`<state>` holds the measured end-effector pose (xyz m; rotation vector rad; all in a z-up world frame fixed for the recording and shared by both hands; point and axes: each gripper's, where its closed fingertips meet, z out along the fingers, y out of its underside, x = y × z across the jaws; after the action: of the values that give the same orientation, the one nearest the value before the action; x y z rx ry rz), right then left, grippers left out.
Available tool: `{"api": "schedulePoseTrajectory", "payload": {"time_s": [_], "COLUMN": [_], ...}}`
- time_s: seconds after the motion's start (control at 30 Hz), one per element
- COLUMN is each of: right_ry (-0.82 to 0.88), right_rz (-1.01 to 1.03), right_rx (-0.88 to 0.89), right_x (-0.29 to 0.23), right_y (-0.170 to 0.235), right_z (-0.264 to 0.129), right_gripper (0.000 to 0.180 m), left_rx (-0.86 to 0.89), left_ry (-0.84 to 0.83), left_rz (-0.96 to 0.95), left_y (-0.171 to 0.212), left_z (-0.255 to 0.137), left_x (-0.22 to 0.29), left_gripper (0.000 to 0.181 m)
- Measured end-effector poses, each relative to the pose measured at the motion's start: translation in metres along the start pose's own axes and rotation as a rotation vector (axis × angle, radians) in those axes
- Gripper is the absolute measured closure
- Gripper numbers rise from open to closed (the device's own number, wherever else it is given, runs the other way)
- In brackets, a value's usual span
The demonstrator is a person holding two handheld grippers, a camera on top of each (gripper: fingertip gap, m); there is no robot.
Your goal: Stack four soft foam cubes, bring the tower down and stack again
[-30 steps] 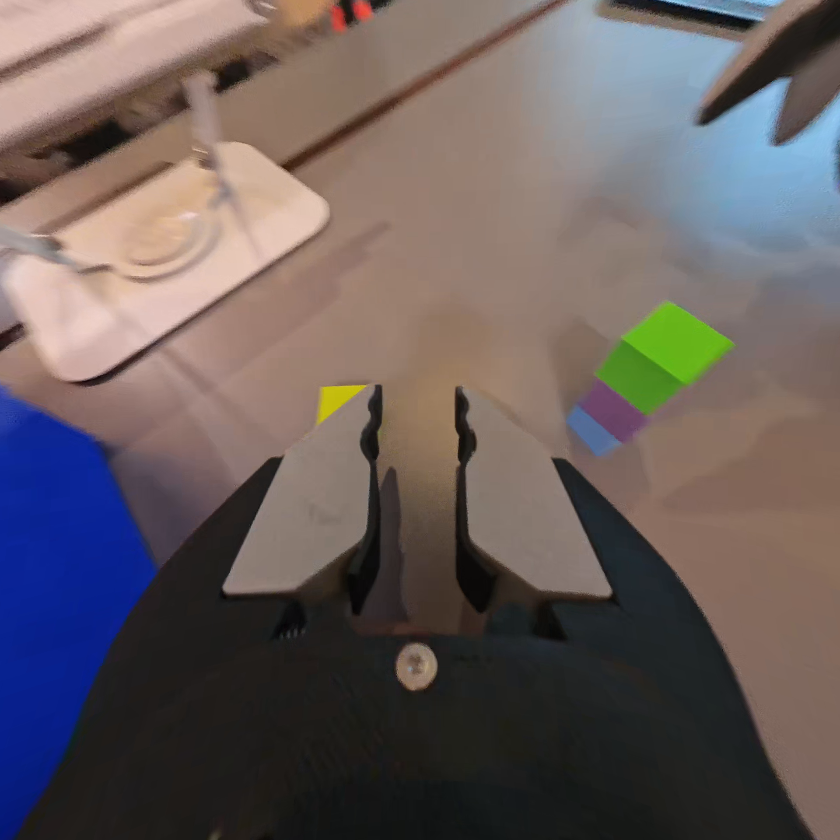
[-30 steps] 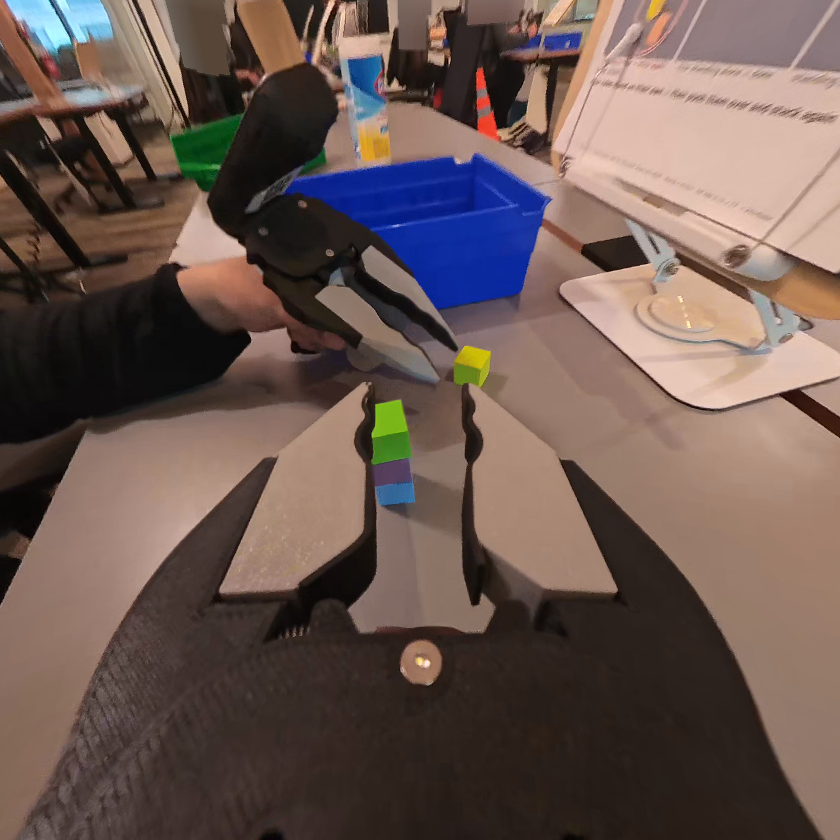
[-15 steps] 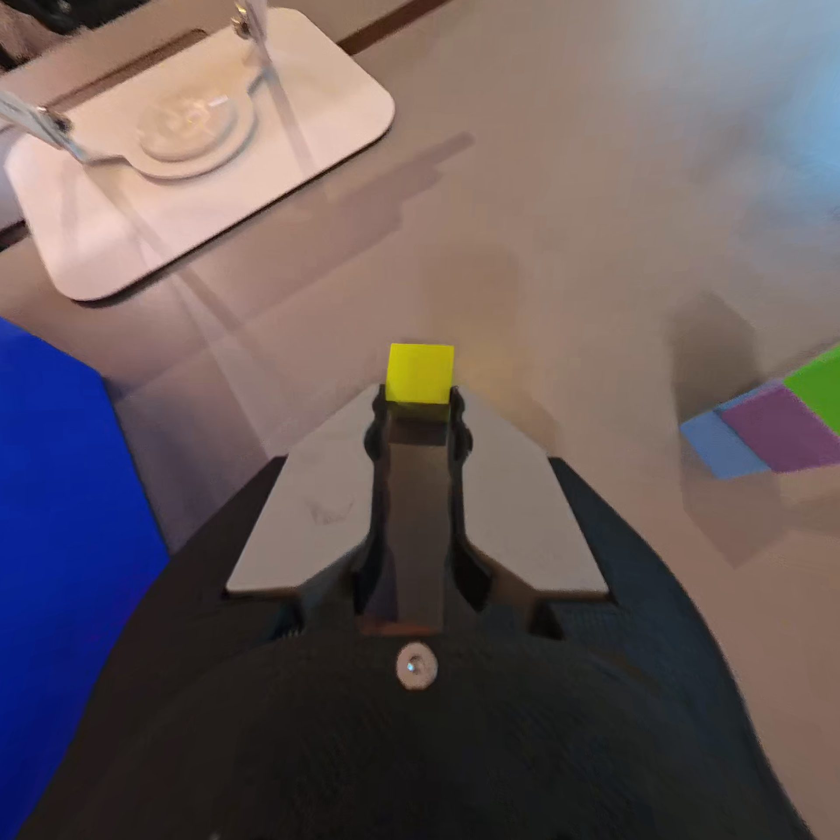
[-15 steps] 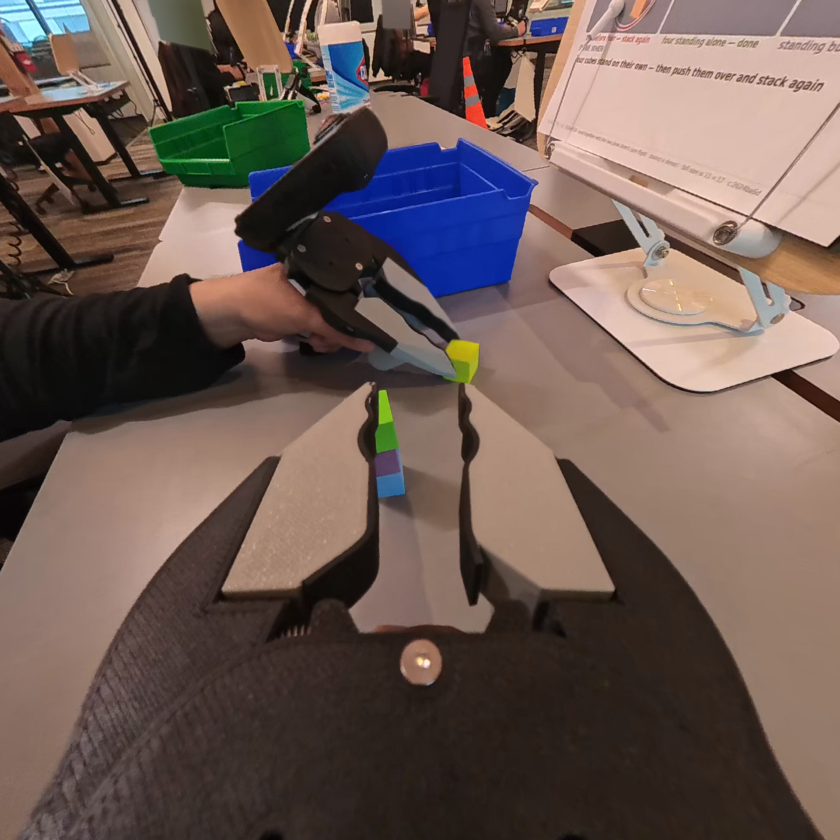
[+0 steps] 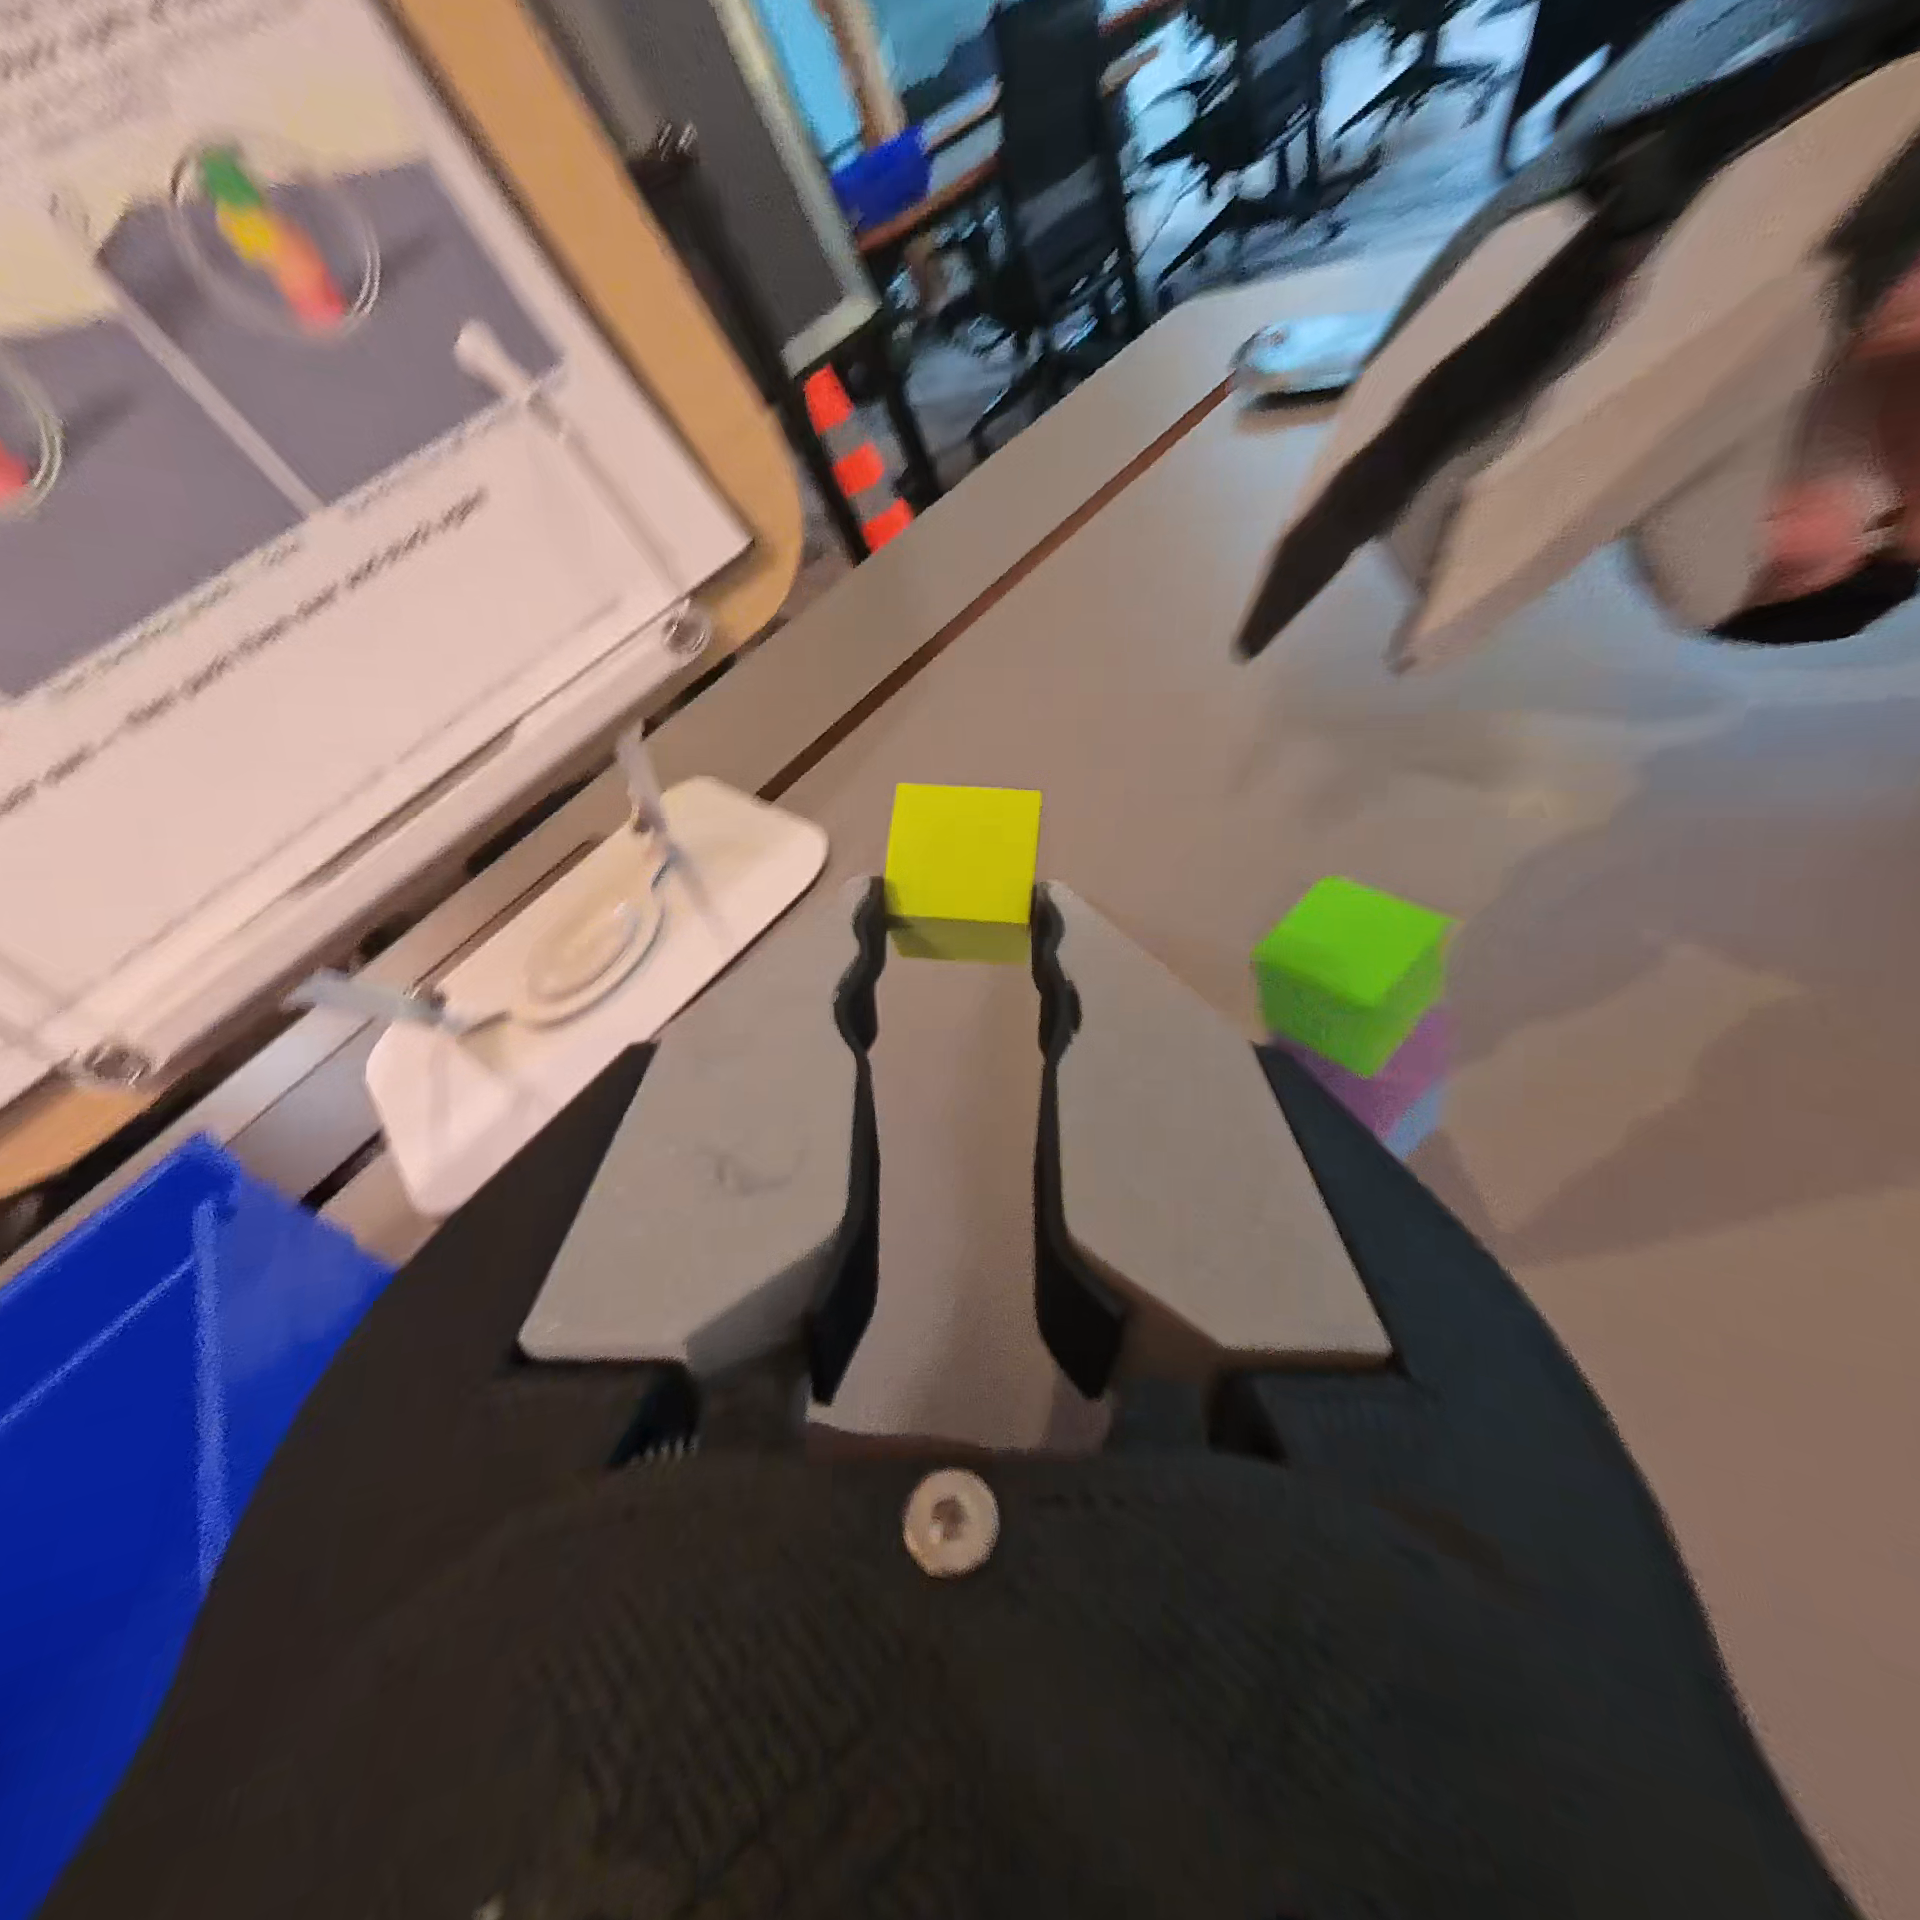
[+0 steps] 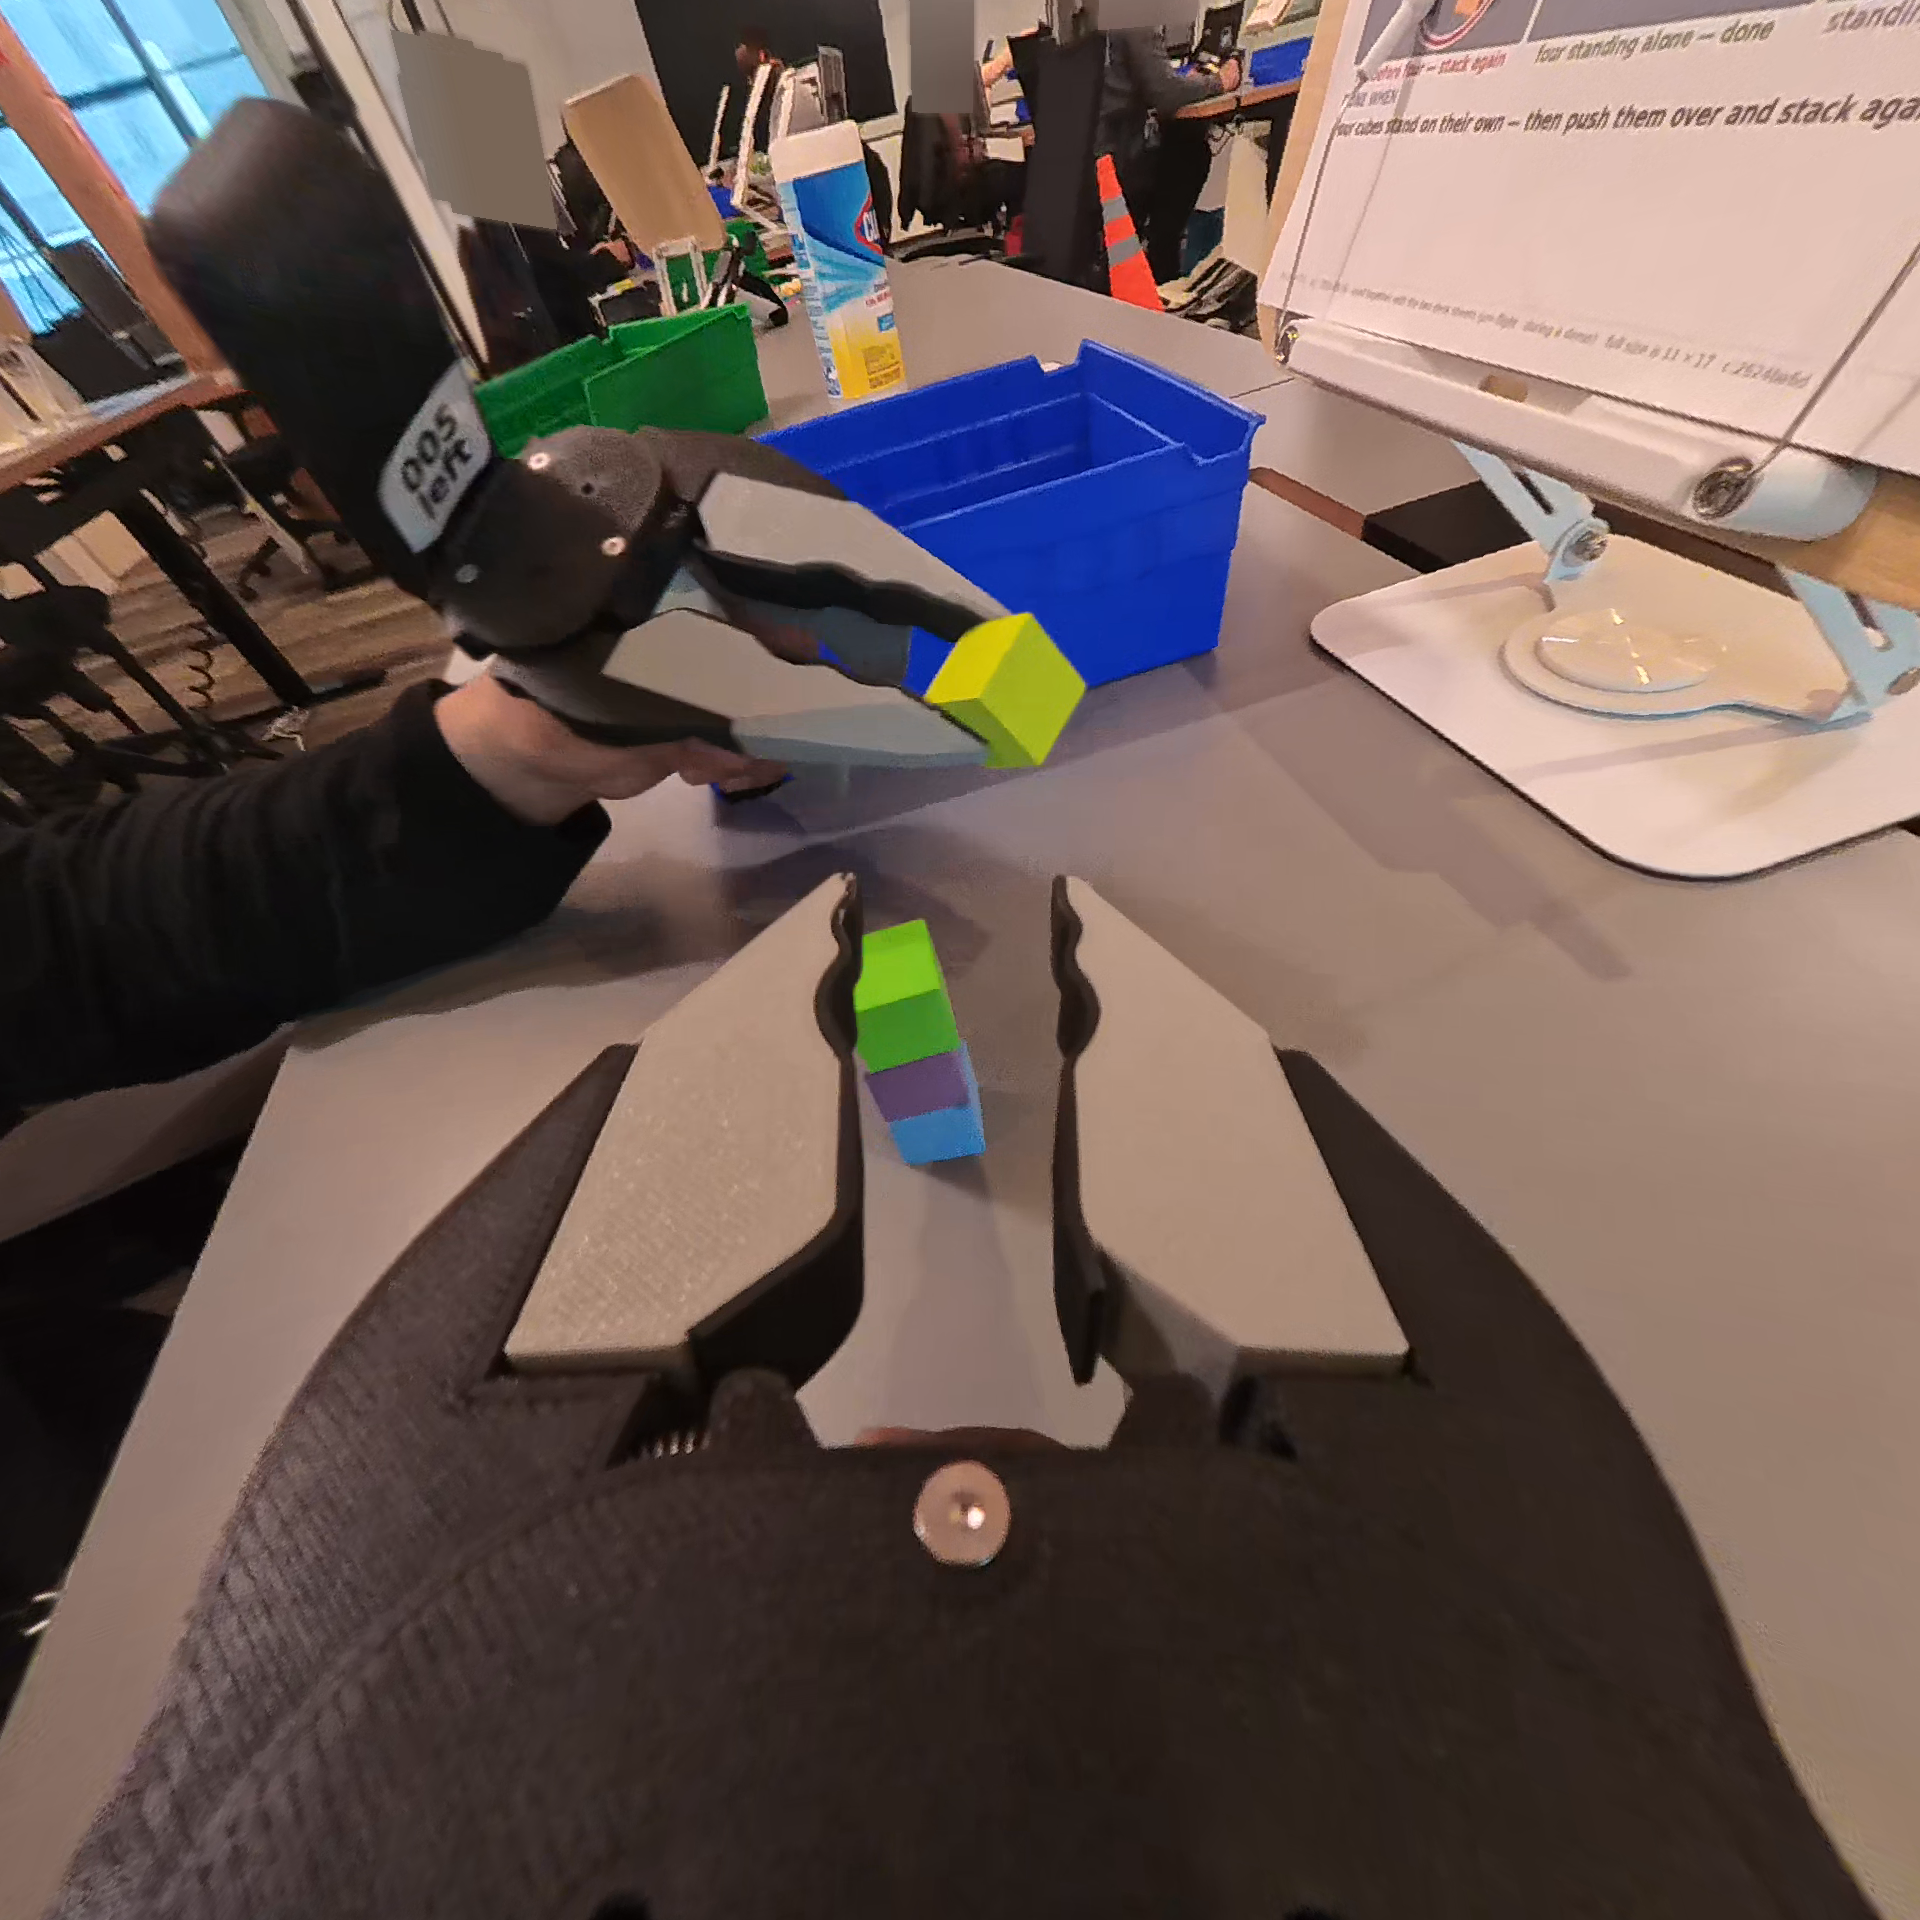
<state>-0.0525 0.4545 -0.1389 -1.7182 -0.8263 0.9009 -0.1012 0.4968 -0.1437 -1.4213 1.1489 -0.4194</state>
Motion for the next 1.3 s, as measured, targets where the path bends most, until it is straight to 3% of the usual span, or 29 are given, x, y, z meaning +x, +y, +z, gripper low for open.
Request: {"api": "schedulePoseTrajectory", "payload": {"time_s": [0.17, 0.4, 0.73, 0.87, 1.3], "right_ry": [-0.064, -0.219, -0.237, -0.249, -0.245], "right_rz": [-0.026, -0.138, -0.194, -0.184, -0.164], "right_rx": [0.01, 0.006, -0.087, -0.09, -0.107], "right_x": [-0.016, -0.048, -0.062, -0.063, -0.062], "right_y": [-0.005, -0.003, 0.014, 0.015, 0.019], "right_z": [0.002, -0.004, 0.01, 0.01, 0.013], "right_gripper": [0.138, 0.142, 0.146, 0.156, 0.156], "left_rx": [0.068, 0.047, -0.063, -0.075, -0.085], "left_ry": [0.32, 0.605, 0.657, 0.66, 0.637], "left_rz": [-0.131, -0.276, -0.283, -0.266, -0.233], "left_y": [-0.022, -0.03, -0.015, -0.014, -0.011], "left_z": [-0.014, -0.038, -0.038, -0.038, -0.036], "left_x": [0.047, 0.075, 0.089, 0.092, 0.092], "left_gripper": [0.155, 0.155, 0.155, 0.155, 0.155]}}
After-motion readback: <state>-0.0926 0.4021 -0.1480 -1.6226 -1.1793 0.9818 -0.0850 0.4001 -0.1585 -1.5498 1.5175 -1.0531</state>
